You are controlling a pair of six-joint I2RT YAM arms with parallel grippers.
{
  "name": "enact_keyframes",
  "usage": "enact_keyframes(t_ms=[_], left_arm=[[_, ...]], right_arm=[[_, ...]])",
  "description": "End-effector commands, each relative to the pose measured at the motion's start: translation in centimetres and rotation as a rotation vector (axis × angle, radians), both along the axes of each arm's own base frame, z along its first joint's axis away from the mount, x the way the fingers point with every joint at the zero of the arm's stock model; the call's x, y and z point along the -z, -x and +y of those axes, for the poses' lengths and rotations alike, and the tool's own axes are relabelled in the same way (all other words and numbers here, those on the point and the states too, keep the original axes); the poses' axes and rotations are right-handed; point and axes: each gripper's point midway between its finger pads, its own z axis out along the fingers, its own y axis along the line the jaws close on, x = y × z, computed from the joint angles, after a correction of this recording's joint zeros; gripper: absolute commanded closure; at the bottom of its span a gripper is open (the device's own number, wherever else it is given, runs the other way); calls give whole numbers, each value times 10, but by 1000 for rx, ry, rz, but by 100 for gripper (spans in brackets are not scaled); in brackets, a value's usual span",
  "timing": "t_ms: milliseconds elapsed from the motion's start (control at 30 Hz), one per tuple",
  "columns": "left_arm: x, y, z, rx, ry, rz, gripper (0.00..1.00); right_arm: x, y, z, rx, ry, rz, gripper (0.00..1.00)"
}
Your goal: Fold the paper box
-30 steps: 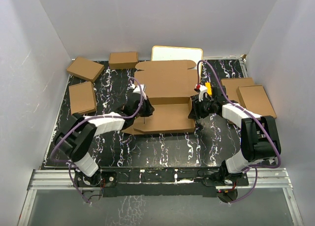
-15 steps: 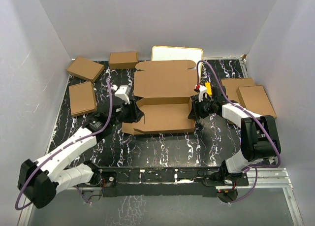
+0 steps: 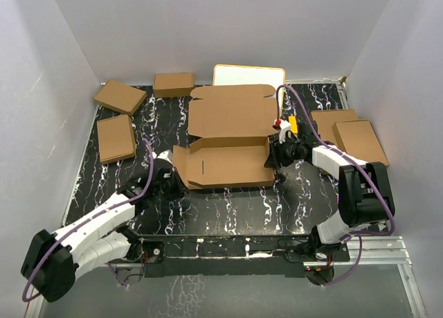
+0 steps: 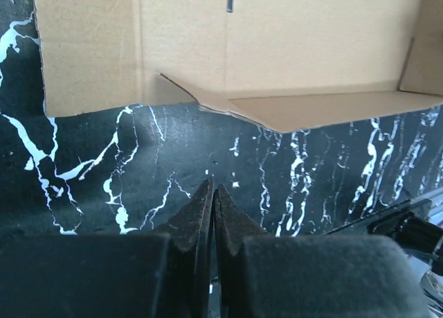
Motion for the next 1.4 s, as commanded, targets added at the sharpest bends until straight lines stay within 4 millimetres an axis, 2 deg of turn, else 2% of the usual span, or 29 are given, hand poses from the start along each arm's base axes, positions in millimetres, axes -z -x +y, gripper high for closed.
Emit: enact_keyframes(t_ms=[0,267,467,667,767,1000,1033,1267,1367], left_arm=[[7,-21,-7,-25,4,-46,100],[17,-58,-26,32,-55,-113,100],[22,-67,-36,91,-82,-136,100],[21,-70,-29,120,-151,-173,100],[18,-73,-37,198,-150,-226,100],[8,-69,-69,448,-100,-327,99],[14,-67,-70,480,-106,-322,99],[12,-43,-89,726,-24,-371,99],[17,-32,-95,821,10,-376,100]], right_arm=[[-6,-7,2,-21,-15,-34,52],[-4,-5,3,-33,-18,-28,53],[-3,-5,4,-36,-18,-25,54],[-3,-4,5,-40,-18,-25,55],[-2,-4,6,-45,-18,-21,55],[-2,-4,7,-45,-15,-22,55],[-2,-4,7,-45,-16,-21,55],[-1,-4,6,-41,-16,-17,55],[-1,-4,7,-40,-15,-16,55]])
